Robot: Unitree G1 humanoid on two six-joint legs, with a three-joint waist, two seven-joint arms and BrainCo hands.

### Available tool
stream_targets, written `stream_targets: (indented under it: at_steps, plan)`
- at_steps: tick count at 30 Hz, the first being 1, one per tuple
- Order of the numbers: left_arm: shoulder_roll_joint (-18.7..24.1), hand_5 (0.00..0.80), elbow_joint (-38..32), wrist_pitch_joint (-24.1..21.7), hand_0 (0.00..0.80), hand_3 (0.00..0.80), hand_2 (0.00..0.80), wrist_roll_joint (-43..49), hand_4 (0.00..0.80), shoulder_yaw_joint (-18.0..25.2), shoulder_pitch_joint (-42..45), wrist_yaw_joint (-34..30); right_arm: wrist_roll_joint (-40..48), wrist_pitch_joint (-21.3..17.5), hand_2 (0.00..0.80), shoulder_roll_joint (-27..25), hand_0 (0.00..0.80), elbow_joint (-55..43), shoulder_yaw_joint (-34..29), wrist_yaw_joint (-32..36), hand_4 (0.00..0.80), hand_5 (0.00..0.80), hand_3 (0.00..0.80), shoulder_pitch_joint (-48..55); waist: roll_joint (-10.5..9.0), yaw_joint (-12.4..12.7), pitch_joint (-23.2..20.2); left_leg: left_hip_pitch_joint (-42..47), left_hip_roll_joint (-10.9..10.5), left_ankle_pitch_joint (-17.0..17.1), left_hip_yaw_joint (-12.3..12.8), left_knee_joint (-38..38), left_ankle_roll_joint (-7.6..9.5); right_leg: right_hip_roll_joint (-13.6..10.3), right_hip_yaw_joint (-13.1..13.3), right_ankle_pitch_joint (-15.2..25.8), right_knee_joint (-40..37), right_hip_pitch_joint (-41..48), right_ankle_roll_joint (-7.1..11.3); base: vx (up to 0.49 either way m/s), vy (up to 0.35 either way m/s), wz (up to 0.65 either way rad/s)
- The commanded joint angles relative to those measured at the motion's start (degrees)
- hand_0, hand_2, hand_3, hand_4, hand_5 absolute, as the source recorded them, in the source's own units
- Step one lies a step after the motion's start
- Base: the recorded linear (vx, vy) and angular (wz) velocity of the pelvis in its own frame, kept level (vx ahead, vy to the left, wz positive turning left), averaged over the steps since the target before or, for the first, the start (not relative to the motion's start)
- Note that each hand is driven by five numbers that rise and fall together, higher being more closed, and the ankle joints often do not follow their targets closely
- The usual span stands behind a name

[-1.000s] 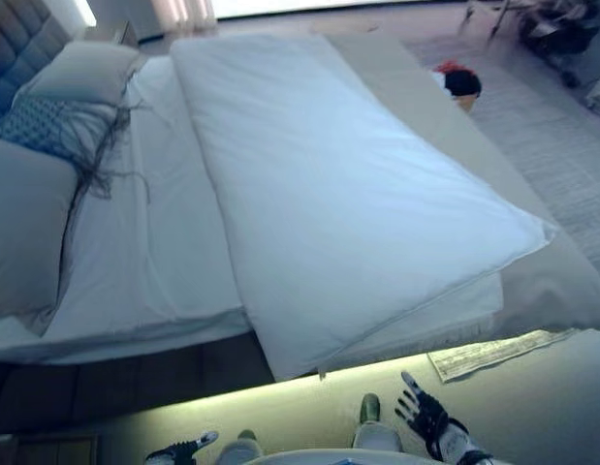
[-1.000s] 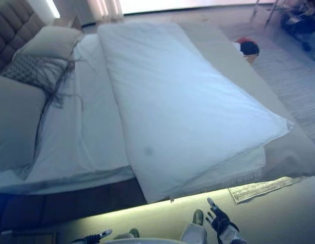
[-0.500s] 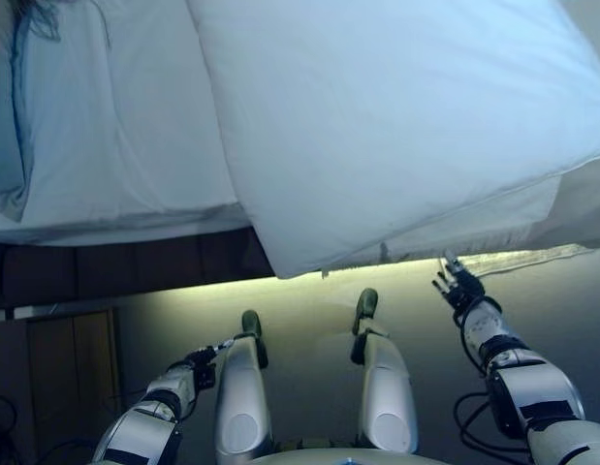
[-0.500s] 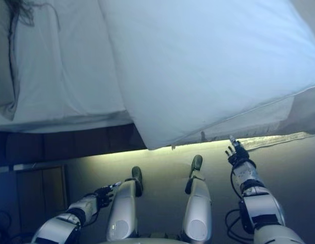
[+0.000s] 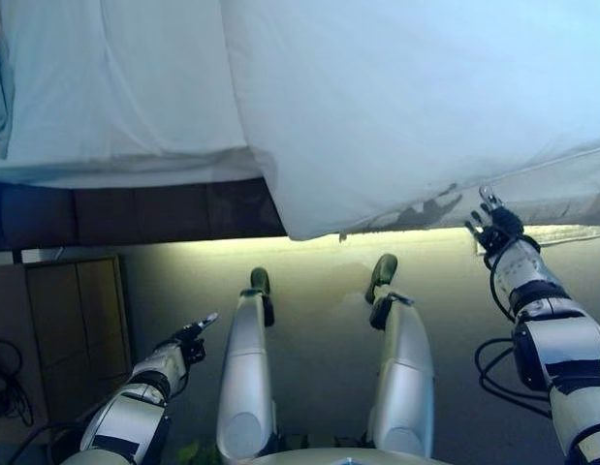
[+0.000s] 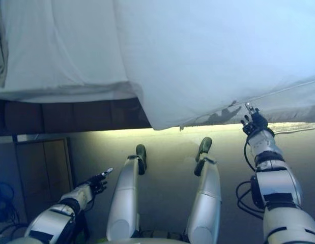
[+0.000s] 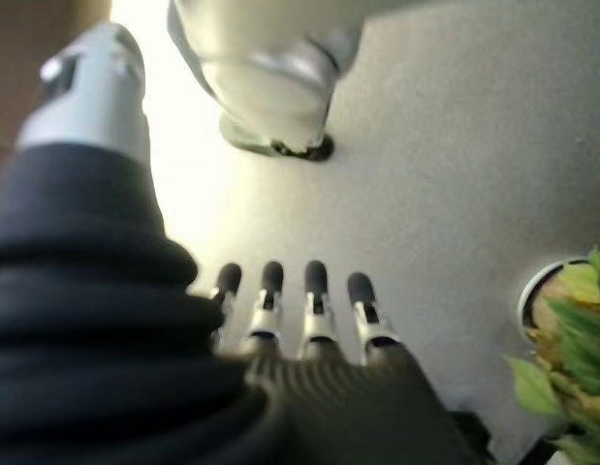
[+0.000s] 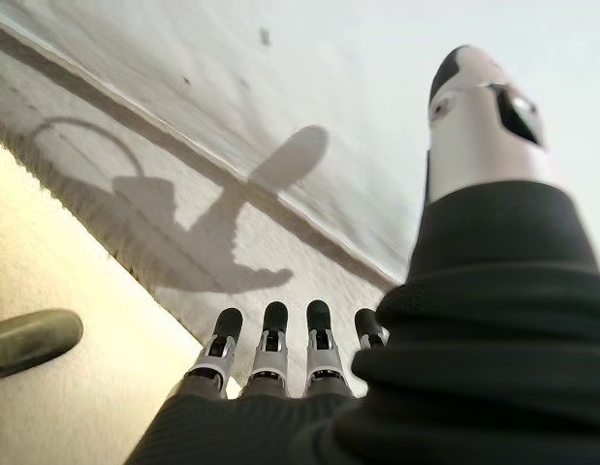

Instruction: Make the bed neatly

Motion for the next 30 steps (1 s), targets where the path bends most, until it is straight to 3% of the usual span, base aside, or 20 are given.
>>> stream_targets:
  at_steps: [1,14,29,30]
  plan:
    - [0.18,0.000,1.23,-0.32,0.000,0.000,0.000,-2.66,0.000,-0.42,3.37,1.95,-0.31,-0.55,0.000,-3.75,0.000,-0.61,1.16,0.12,0.000,0.000,0.000,0.40,0.82,0.77,-2.20,-2.14,-1.29,4.38,-1.26,-5.87,3.34,-1.18,3.81,-11.80,10.82,-1.24,0.74,0.001,0.001,0.05]
    - [-0.30,0.000,-0.47,-1.27,0.000,0.000,0.000,-3.46,0.000,0.99,8.86,1.63,-1.74,0.57,0.000,-6.62,0.000,-4.80,3.84,-0.12,0.000,0.000,0.000,-9.31,1.19,3.08,-0.27,-11.10,-2.48,3.96,-3.34,1.87,4.46,-0.23,4.38,-15.20,20.83,-9.39,-1.93,0.020,0.007,0.01]
    - [0.94,0.000,-6.01,-1.17,0.000,0.000,0.000,-1.17,0.000,0.98,15.39,0.25,-1.25,-0.42,0.000,-6.74,0.000,-14.97,6.54,5.58,0.000,0.000,0.000,-12.99,1.19,4.31,1.03,-10.09,-1.71,3.91,-3.60,6.02,4.29,-1.26,3.61,-16.42,24.94,-7.66,-2.59,0.024,0.013,0.01]
    - [1.06,0.000,-6.29,-0.99,0.000,0.000,0.000,-1.14,0.000,0.89,15.69,0.15,-2.13,-1.00,0.333,-6.79,0.333,-15.07,6.40,6.55,0.333,0.333,0.333,-12.88,1.21,4.31,0.92,-9.51,-1.56,3.86,-3.60,6.13,4.25,-1.36,3.60,-16.45,25.06,-7.10,-2.56,0.035,0.043,0.02]
